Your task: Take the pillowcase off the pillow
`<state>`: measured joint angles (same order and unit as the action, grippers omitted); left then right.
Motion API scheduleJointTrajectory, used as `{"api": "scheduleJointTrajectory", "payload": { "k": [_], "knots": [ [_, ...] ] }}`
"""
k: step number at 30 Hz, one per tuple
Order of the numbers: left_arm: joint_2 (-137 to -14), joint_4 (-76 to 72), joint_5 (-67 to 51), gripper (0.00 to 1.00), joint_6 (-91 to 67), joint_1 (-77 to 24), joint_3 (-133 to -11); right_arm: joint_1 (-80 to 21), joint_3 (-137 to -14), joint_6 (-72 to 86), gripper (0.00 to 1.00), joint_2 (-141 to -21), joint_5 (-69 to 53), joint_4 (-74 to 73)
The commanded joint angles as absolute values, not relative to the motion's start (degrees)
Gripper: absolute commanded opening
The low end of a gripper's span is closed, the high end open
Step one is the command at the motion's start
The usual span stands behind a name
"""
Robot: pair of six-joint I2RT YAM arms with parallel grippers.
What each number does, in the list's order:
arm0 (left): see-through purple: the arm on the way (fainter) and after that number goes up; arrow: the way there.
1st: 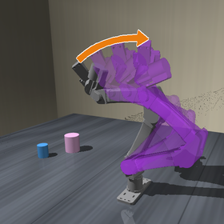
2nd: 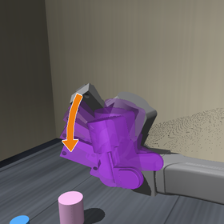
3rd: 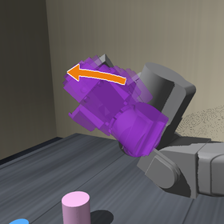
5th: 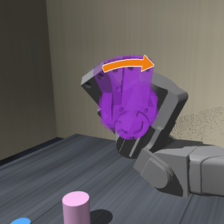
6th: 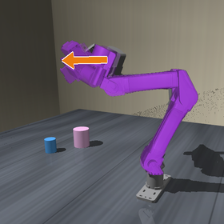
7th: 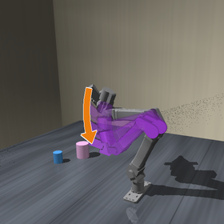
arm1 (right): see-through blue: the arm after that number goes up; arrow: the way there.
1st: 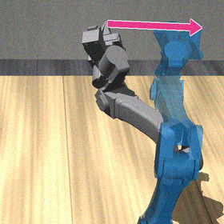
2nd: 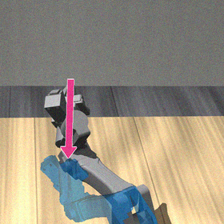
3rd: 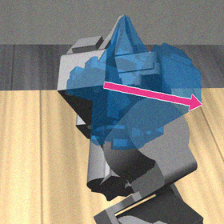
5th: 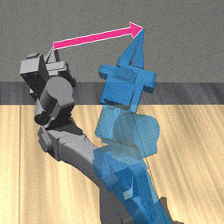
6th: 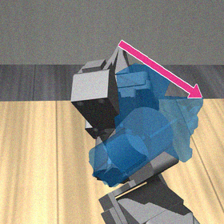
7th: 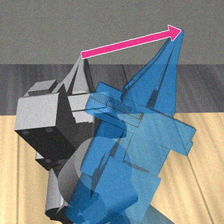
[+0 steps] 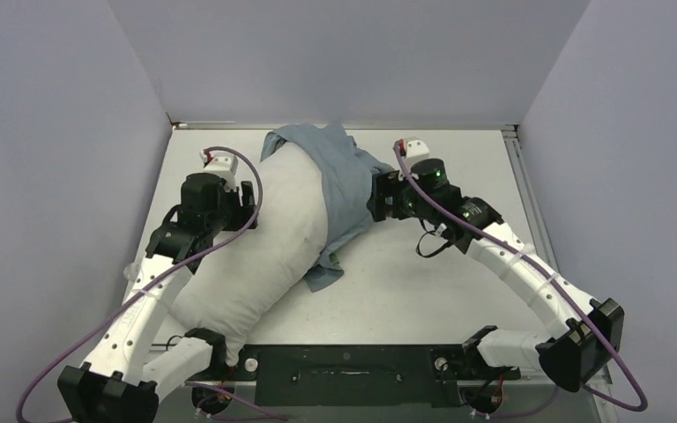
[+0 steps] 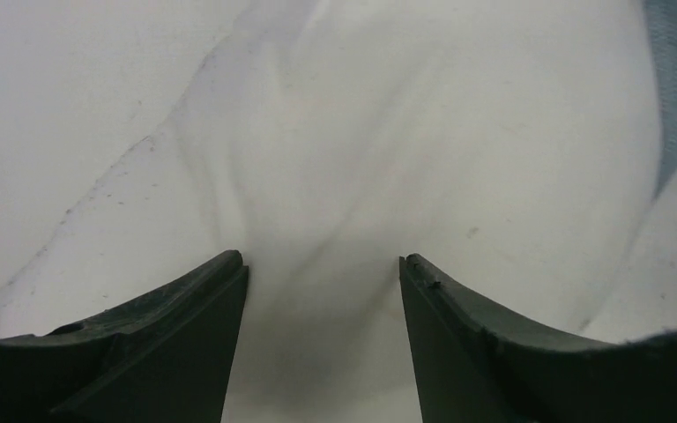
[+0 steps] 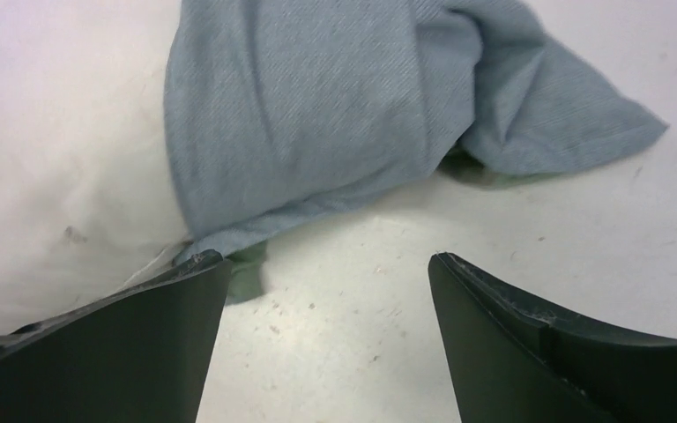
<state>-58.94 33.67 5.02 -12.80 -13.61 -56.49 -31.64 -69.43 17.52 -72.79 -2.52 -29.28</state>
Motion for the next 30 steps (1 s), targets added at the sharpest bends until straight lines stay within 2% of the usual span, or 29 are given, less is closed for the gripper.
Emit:
{"api": "scheduleJointTrajectory", "payload": {
  "k": [1, 4, 6, 8, 12, 15, 17, 19, 25, 27, 28, 30],
  "knots": [
    [-52.63, 33.43, 6.20, 0.66, -12.52, -21.75, -58.19, -35.20, -60.99, 20.45, 0.88, -69.17, -0.35, -23.81],
    [-51.44, 34.35, 10.42, 0.69, -13.95, -30.07, -59.66, -36.07, -55.38, 21.64, 0.93, -68.99, -1.75, -18.86],
    [-52.16, 34.27, 13.37, 0.88, -15.20, -36.60, -60.03, -36.20, -52.56, 22.31, 0.96, -69.55, -2.96, -14.50],
    [-54.95, 33.62, 18.22, 0.99, -15.99, -42.20, -60.07, -36.22, -50.31, 22.84, 0.98, -70.54, -4.15, -9.91],
    [-63.39, 32.31, 27.08, 0.96, -17.66, -48.63, -60.87, -36.30, -47.91, 23.75, 1.00, -73.55, -6.30, -2.32],
    [-69.10, 30.02, 32.07, 0.96, -18.62, -49.34, -60.38, -36.30, -47.21, 23.78, 1.00, -76.40, -7.68, 3.04],
    [-72.62, 28.38, 35.20, 0.96, -19.36, -49.11, -59.56, -36.30, -47.26, 23.84, 0.95, -78.26, -8.66, 4.91],
    [-76.07, 26.99, 38.32, 0.96, -20.22, -48.83, -58.67, -36.38, -47.28, 24.02, 0.94, -79.96, -9.53, 6.59],
    [-83.52, 25.99, 36.82, 0.97, -22.15, -47.05, -56.47, -37.84, -48.03, 24.57, 0.93, -85.40, -12.18, 11.23],
    [-82.79, 24.74, 34.75, 0.82, -21.57, -47.07, -54.75, -38.81, -48.88, 24.50, 0.92, -87.55, -12.24, 11.86],
    [-81.96, 24.08, 33.60, 0.71, -21.32, -47.06, -53.79, -39.27, -49.25, 24.44, 0.92, -88.53, -12.22, 12.17],
    [-79.69, 23.43, 32.39, 0.38, -21.47, -47.10, -52.15, -39.76, -49.71, 24.61, 0.92, -90.42, -12.25, 13.20]
  ]
}}
